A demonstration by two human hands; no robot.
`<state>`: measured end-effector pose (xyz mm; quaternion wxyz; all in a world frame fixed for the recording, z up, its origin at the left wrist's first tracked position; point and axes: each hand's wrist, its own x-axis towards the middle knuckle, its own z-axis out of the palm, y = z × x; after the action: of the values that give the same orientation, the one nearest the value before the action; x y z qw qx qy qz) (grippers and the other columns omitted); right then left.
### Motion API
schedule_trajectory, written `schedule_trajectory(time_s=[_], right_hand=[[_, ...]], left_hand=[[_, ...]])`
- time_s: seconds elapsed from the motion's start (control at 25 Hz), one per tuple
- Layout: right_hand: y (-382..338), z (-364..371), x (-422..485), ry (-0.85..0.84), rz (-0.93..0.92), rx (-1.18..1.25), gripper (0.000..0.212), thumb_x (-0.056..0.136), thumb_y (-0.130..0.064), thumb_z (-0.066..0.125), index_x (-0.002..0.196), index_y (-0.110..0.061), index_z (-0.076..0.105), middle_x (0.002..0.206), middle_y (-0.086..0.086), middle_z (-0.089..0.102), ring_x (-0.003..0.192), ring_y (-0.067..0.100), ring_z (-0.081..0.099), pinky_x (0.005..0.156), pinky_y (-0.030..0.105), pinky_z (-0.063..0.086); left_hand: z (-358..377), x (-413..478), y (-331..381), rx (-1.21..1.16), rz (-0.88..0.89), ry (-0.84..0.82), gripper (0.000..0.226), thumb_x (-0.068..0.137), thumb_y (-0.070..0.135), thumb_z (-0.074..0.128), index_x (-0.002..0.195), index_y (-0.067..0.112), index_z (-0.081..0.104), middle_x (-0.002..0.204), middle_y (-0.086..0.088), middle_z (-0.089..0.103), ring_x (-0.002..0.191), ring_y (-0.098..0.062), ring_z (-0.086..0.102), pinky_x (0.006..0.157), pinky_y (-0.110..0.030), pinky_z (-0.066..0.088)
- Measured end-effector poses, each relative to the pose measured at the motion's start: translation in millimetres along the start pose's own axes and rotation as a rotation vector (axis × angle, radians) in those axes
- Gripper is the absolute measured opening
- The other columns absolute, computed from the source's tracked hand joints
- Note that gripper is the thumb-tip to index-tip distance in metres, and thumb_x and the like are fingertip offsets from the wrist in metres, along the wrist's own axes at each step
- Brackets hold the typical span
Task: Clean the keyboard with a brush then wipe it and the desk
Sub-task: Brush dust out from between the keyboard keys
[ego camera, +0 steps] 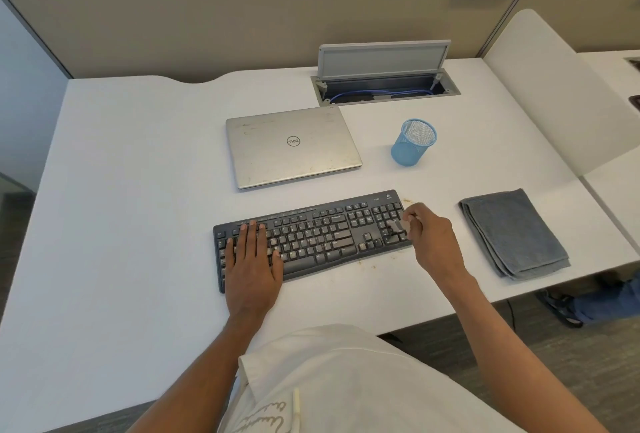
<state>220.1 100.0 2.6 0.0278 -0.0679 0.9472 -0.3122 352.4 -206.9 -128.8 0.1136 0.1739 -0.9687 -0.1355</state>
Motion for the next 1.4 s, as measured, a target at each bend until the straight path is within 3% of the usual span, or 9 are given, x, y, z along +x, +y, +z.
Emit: schedule_trajectory(time_s=[0.12,0.28,0.44,0.52,0.68,0.88,1.12,1.32,1.4], right_hand=[[6,-1,-7,-0.056,0.021,-0.040,0.019,0.104,-0.005,0.044,0.101,-0.015,0.060,0.076,0.001,0.065,0.059,0.023,0.057,0.052,0.031,0.039],[9,-8,-9,-0.067,0.058,-0.033,0.020,0.105,-0.010,0.043,0.097,-0.019,0.058,0.074,0.005,0.065,0.063,0.033,0.062,0.052,0.040,0.045],[3,-5,-7,-0.023,0.063,0.030,0.022,0.104,-0.004,0.043,0.107,-0.014,0.062,0.085,0.002,0.068,0.072,0.020,0.064,0.057,0.030,0.045],[5,-3,-9,-0.064,0.053,0.050,0.023,0.104,-0.003,0.043,0.106,-0.016,0.062,0.087,0.002,0.070,0.074,0.020,0.067,0.061,0.036,0.051],[10,-9,-14,-0.179,0.049,-0.018,0.024,0.104,-0.006,0.042,0.097,-0.019,0.062,0.075,0.000,0.067,0.067,0.027,0.067,0.057,0.039,0.048],[1,-8,-10,-0.046,0.022,0.101,0.025,0.105,-0.004,0.042,0.105,-0.019,0.062,0.085,-0.001,0.070,0.071,0.024,0.068,0.061,0.040,0.053],[18,4,-23,-0.113,-0.004,0.089,0.025,0.105,-0.006,0.044,0.103,-0.023,0.062,0.084,0.003,0.072,0.070,0.017,0.068,0.066,0.043,0.056],[43,-19,-30,0.114,0.131,0.145,0.020,0.105,-0.006,0.049,0.110,-0.018,0.064,0.084,-0.001,0.073,0.077,0.009,0.072,0.077,0.041,0.062],[53,-22,-34,0.134,0.137,0.085,0.020,0.105,-0.004,0.050,0.112,-0.016,0.063,0.086,0.002,0.072,0.080,0.013,0.072,0.077,0.047,0.062]], left_hand=[[1,1,-1,-0.001,0.001,0.000,0.063,0.108,0.039,0.030,0.160,0.005,0.042,0.167,-0.014,0.040,0.158,-0.030,0.032,0.132,-0.054,0.018],[1,-1,-1,0.004,0.002,0.005,0.063,0.108,0.038,0.032,0.160,0.005,0.042,0.167,-0.014,0.041,0.158,-0.030,0.033,0.132,-0.054,0.018],[1,-1,0,0.007,0.001,0.012,0.063,0.108,0.039,0.030,0.160,0.006,0.042,0.168,-0.014,0.040,0.158,-0.030,0.032,0.132,-0.053,0.018],[1,-1,0,0.006,0.000,0.014,0.063,0.108,0.039,0.030,0.160,0.006,0.042,0.168,-0.013,0.040,0.158,-0.030,0.032,0.132,-0.053,0.018],[1,0,1,0.005,-0.008,0.009,0.063,0.108,0.039,0.029,0.161,0.006,0.042,0.168,-0.013,0.040,0.158,-0.029,0.032,0.132,-0.054,0.019],[2,-1,0,0.005,-0.013,0.011,0.063,0.108,0.039,0.030,0.161,0.006,0.042,0.168,-0.013,0.039,0.159,-0.029,0.031,0.131,-0.054,0.019],[2,-1,1,-0.006,-0.008,0.029,0.062,0.108,0.038,0.030,0.159,0.005,0.044,0.167,-0.013,0.040,0.158,-0.030,0.033,0.131,-0.054,0.019],[3,-2,1,-0.018,-0.004,0.037,0.062,0.108,0.037,0.031,0.159,0.005,0.044,0.167,-0.014,0.041,0.157,-0.031,0.034,0.131,-0.055,0.020],[3,-2,1,-0.023,-0.002,0.042,0.061,0.108,0.037,0.031,0.159,0.005,0.044,0.166,-0.014,0.042,0.157,-0.031,0.035,0.131,-0.055,0.020]])
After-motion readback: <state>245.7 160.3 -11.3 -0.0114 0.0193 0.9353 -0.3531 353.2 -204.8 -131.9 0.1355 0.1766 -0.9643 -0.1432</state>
